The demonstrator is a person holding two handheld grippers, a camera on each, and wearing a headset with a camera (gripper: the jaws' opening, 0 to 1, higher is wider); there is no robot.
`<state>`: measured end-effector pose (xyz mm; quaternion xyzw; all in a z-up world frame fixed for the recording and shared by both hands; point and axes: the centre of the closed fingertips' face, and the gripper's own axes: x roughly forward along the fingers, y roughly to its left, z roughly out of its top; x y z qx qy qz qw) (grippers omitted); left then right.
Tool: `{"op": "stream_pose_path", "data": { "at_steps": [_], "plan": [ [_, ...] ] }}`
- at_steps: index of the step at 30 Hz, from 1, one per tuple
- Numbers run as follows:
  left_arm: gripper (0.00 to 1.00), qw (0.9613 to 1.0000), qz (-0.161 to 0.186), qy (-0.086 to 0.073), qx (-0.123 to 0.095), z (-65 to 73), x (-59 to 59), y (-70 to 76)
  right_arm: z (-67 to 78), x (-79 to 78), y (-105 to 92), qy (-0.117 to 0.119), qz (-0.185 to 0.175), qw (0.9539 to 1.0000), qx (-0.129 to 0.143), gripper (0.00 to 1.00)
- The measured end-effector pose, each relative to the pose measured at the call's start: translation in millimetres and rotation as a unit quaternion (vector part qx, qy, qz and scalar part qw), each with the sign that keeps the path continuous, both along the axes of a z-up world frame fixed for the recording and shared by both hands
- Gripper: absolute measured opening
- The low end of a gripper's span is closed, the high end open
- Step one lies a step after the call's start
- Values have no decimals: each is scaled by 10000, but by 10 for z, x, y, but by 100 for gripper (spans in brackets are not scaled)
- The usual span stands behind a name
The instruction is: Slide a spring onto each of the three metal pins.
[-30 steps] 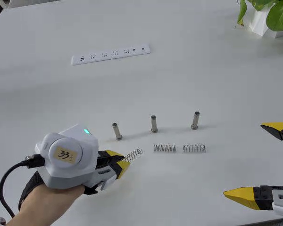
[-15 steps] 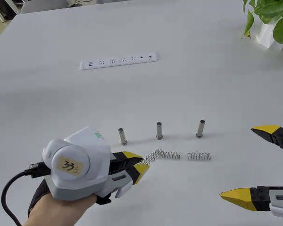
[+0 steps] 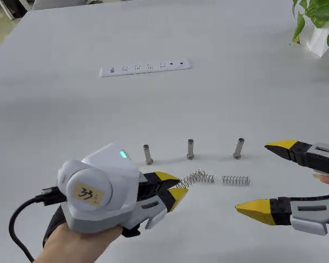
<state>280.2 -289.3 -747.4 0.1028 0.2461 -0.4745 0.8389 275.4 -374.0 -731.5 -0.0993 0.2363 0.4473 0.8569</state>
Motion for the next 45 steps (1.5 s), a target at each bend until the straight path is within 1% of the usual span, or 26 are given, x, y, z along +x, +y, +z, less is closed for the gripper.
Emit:
{"op": "stream_pose_path", "data": {
  "at_steps": [2, 4, 7, 8, 10, 13, 15, 18, 20, 21, 22, 23, 27, 28, 30, 32, 33, 35, 36, 37, 38, 39, 40, 41, 43, 45],
  "plan": [
    [7, 10000, -31, -21, -33, 19, -2, -10, -12, -4, 62, -11, 98, 9999, -23, 74],
    [7, 9999, -84, -48, -43, 32, -8, -20, -32, -12, 105, -43, 260, 9995, -157, 72],
    [7, 9998, -164, -53, -49, 39, -26, -36, -46, -19, 151, -202, 588, 9969, -485, 66],
    [7, 9998, -192, -72, -53, 45, -31, -44, -33, -10, 182, -238, 632, 9965, -494, 65],
    [7, 9998, -200, -63, -67, 49, -33, -51, -12, 1, 219, -191, 649, 9968, -423, 63],
    [7, 9997, -196, -91, -92, 64, -25, -59, 14, 36, 278, -25, 655, 9977, -140, 54],
    [7, 9997, -187, -115, -106, 75, -19, -61, 12, 61, 286, 35, 575, 9983, -52, 54],
    [7, 9997, -152, -137, -125, 84, -5, -57, 26, 71, 323, 248, 344, 9987, 284, 53],
    [7, 9997, -127, -151, -143, 90, 2, -58, 62, 82, 356, 345, 192, 9977, 558, 51],
    [7, 9997, -116, -157, -157, 94, 5, -61, 86, 92, 377, 428, 85, 9962, 757, 51],
    [7, 9997, -110, -164, -165, 98, 7, -64, 100, 112, 384, 464, -15, 9951, 877, 50],
    [7, 9996, -101, -175, -176, 103, 10, -68, 123, 123, 402, 542, -121, 9927, 1067, 49],
    [7, 9995, -74, -211, -203, 119, 19, -76, 169, 166, 427, 816, -450, 9827, 1600, 44],
    [7, 9995, -68, -217, -217, 126, 21, -79, 177, 178, 431, 933, -556, 9780, 1783, 42],
    [7, 9994, -54, -253, -236, 141, 29, -80, 173, 183, 435, 1097, -668, 9721, 1963, 39],
    [7, 9992, -41, -285, -274, 164, 35, -81, 166, 204, 432, 1299, -850, 9623, 2231, 37],
    [7, 9990, -33, -321, -302, 182, 41, -82, 175, 201, 445, 1501, -921, 9528, 2474, 36],
    [7, 9986, -25, -400, -342, 219, 49, -82, 192, 226, 441, 1690, -1083, 9385, 2808, 35],
    [7, 9984, -12, -436, -370, 240, 56, -82, 203, 243, 434, 1861, -1197, 9258, 3065, 34],
    [7, 9981, -6, -473, -391, 257, 61, -82, 221, 260, 428, 1981, -1290, 9147, 3278, 32],
    [7, 9979, 8, -499, -416, 274, 69, -80, 233, 280, 415, 2161, -1403, 8991, 3539, 32],
    [7, 9977, 13, -523, -433, 286, 74, -80, 235, 306, 395, 2246, -1516, 8885, 3703, 31],
    [7, 9975, 17, -541, -447, 295, 78, -81, 235, 322, 381, 2321, -1589, 8799, 3830, 30],
    [7, 9974, 20, -549, -462, 303, 82, -82, 224, 319, 375, 2367, -1593, 8758, 3894, 29],
    [7, 9972, 29, -578, -464, 311, 92, -79, 223, 333, 365, 2477, -1692, 8632, 4061, 27],
    [7, 9970, 44, -607, -482, 323, 100, -78, 214, 329, 367, 2730, -1781, 8431, 4276, 26]
  ]
}}
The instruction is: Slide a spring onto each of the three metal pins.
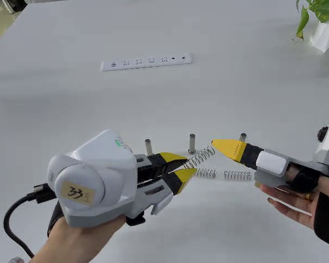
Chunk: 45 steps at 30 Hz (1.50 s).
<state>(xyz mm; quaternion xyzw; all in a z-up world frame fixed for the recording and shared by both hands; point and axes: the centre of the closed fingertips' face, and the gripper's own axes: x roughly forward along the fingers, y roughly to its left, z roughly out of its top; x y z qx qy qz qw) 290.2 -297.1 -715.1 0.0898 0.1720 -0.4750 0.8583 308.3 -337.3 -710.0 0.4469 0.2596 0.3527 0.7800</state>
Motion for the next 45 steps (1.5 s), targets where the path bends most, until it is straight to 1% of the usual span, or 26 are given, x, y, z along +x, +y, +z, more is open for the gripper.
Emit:
{"op": "stream_pose_path", "data": {
  "at_steps": [1, 2, 3, 5, 6, 8, 9, 10, 11, 12, 14, 16, 17, 18, 23, 27, 29, 32, 34, 35, 37, 40, 42, 45],
  "plan": [
    [7, 10000, 2, -15, -17, 8, 2, -1, 8, 15, -7, 66, -82, 9998, 171, 25],
    [7, 10000, 6, -9, -25, 10, 2, -2, 4, 12, -8, 159, -100, 9995, 272, 25],
    [7, 10000, 14, -46, -36, 21, 8, -2, -15, 15, -13, 168, -115, 9994, 288, 24],
    [7, 10000, 3, -42, -53, 26, 5, -6, -29, 9, -2, 245, -130, 9990, 362, 24],
    [7, 9999, 0, -132, -78, 51, 9, -8, -21, -6, 19, 311, -99, 9983, 476, 24],
    [7, 9999, -11, -112, -85, 51, 3, -13, 8, -28, 60, 470, -80, 9960, 760, 23],
    [7, 9999, -10, -150, -82, 57, 8, -15, 14, -30, 73, 528, -96, 9949, 852, 23],
    [7, 9998, -16, -154, -86, 59, 8, -18, 9, -30, 78, 573, -110, 9942, 899, 23],
    [7, 9999, -16, -141, -96, 61, 6, -23, -1, -31, 88, 565, -110, 9943, 895, 22],
    [7, 9998, -9, -168, -105, 69, 11, -25, -2, -36, 96, 575, -104, 9941, 914, 21],
    [7, 9998, -8, -165, -115, 73, 10, -34, -7, -45, 109, 603, -94, 9936, 951, 17],
    [7, 9998, -13, -165, -113, 71, 6, -43, -6, -42, 110, 662, -129, 9922, 1045, 15],
    [7, 9998, -16, -192, -110, 75, 6, -45, -1, -41, 109, 676, -144, 9917, 1086, 15],
    [7, 9998, -28, -164, -119, 70, -1, -51, -1, -34, 101, 687, -175, 9913, 1105, 14],
    [7, 9998, -43, -158, -113, 54, -27, -62, 10, -44, 97, 679, -174, 9911, 1135, 11],
    [7, 9999, -52, -122, -99, 35, -40, -67, 9, -64, 103, 626, -126, 9923, 1063, 6],
    [7, 9999, -48, -118, -104, 30, -42, -67, 17, -69, 107, 592, -123, 9930, 1015, 6],
    [7, 9999, -38, -90, -93, 17, -42, -66, 21, -65, 114, 519, -97, 9946, 892, 6],
    [7, 9999, -20, -41, -92, 3, -40, -65, 25, -63, 118, 437, -77, 9961, 763, 6],
    [7, 10000, -16, -46, -83, 0, -36, -65, 27, -63, 122, 409, -66, 9966, 709, 6],
    [7, 10000, -7, -6, -66, -14, -38, -64, 25, -57, 124, 203, -20, 9989, 432, 6],
    [7, 10000, 21, 38, -37, -38, -33, -62, 44, -51, 126, -33, 49, 9999, 106, 6],
    [6, 10000, 33, 73, -24, -55, -35, -60, 64, -55, 138, -164, 118, 9998, -83, 6],
    [6, 9999, 93, 136, 28, -85, -27, -43, 71, -54, 156, -418, 209, 9978, -461, 6]
  ]
}}
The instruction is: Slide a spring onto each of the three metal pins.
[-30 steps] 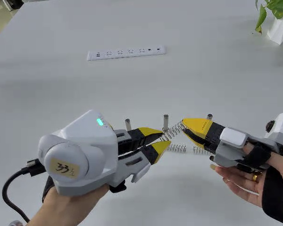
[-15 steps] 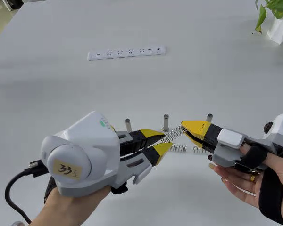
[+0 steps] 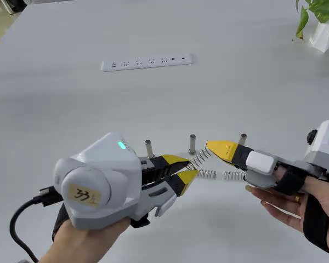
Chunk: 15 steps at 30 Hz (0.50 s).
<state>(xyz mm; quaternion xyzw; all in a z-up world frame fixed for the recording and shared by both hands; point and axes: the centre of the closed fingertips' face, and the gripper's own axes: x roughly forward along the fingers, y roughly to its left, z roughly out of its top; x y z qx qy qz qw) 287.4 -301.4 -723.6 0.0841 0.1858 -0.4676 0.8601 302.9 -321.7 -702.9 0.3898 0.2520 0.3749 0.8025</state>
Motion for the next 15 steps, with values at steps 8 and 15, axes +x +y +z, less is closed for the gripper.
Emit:
{"op": "stream_pose_path", "data": {
  "at_steps": [8, 15],
  "plan": [
    [6, 9999, 109, 94, 30, -35, 20, 37, 81, -5, 73, -821, 216, 9918, -952, 6],
    [6, 9997, 142, 186, 89, -77, 21, 56, 126, -55, 168, -1431, 544, 9731, -1721, 6]
  ]
}}
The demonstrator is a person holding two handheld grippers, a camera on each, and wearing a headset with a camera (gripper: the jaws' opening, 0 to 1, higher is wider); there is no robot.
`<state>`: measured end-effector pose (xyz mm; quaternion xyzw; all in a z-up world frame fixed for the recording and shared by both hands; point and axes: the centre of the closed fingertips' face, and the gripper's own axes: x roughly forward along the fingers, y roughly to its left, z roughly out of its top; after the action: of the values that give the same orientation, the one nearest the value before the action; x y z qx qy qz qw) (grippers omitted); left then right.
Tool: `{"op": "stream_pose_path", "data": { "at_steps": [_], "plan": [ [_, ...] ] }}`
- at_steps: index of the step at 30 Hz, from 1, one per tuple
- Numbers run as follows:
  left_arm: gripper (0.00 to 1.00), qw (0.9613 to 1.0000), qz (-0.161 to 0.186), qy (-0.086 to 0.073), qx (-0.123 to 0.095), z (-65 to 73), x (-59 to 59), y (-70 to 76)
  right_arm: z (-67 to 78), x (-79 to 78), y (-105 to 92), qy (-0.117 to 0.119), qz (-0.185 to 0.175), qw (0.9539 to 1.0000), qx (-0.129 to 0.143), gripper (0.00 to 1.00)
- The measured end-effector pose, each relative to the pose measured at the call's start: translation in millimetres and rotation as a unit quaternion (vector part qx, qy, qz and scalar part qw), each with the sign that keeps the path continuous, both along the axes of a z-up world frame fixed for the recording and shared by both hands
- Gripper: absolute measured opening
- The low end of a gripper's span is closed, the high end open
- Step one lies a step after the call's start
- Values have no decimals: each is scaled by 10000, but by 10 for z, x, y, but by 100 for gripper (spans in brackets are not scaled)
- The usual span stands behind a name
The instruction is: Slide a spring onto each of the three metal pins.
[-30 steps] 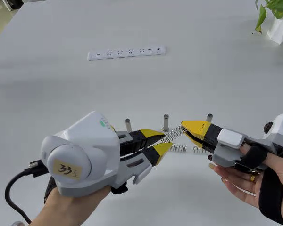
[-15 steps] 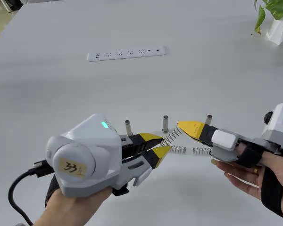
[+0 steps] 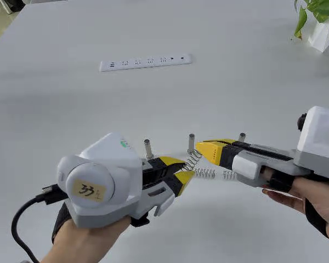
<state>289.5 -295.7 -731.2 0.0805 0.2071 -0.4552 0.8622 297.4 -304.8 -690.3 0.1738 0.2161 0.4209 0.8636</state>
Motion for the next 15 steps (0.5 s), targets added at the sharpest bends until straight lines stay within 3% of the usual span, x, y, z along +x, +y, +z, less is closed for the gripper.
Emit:
{"op": "stream_pose_path", "data": {
  "at_steps": [5, 10, 15],
  "plan": [
    [6, 10000, 24, 45, 12, -15, 0, 7, -1, -6, 31, -401, 181, 9979, -470, 6],
    [6, 10000, 27, 64, 12, -19, -1, 11, 10, -35, 92, -819, 430, 9915, -915, 6],
    [6, 10000, 26, 48, 9, -20, 2, 15, 3, -25, 104, -915, 457, 9892, -1045, 6]
  ]
}}
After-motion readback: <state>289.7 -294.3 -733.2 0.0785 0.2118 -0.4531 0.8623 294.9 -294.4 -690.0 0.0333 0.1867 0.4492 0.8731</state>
